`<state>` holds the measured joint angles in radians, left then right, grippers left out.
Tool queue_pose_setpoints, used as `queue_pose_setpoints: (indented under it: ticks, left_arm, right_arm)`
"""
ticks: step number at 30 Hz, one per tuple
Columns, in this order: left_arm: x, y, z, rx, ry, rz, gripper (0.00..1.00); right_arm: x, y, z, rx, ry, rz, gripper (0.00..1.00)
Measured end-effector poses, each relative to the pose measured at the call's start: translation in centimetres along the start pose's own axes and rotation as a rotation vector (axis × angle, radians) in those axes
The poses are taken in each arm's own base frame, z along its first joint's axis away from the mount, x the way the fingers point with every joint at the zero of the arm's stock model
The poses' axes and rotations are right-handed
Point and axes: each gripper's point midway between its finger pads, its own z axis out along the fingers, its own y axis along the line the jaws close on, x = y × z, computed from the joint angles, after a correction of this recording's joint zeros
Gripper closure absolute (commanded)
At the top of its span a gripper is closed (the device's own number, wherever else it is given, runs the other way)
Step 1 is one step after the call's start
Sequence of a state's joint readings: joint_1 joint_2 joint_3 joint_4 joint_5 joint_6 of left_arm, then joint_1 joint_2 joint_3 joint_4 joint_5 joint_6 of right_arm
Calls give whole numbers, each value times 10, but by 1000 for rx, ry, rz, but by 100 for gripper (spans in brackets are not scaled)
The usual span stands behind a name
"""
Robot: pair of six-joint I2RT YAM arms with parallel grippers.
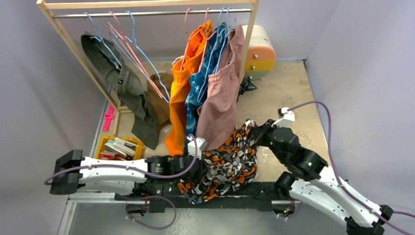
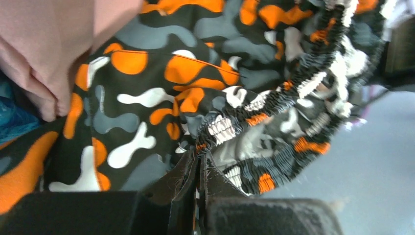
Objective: Place the shorts on the hanger
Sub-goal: Adjust the shorts at the center of the board.
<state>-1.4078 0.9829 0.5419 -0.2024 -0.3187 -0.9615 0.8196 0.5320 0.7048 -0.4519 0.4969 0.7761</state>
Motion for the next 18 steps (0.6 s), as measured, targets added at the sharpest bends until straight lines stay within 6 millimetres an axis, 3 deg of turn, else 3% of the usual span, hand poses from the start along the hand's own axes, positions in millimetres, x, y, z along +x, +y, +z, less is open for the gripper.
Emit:
queue_pose_setpoints:
  ticks: [4,9,14,18]
  left_arm:
    - [6,27,22,-145,-24,13,100]
    - [3,63,36,-320,-73,13,100]
    - [-8,93,34,-447,-129,-21,100]
    - [-29,124,28,-558,-192,-79,100]
  right_arm:
    - [34,-8,20,33,76,-6,100]
    - [75,-22,38,68,167,-4,100]
    - [104,-25,51,84,244,4,100]
    - [117,-22,58,74,280,7,100]
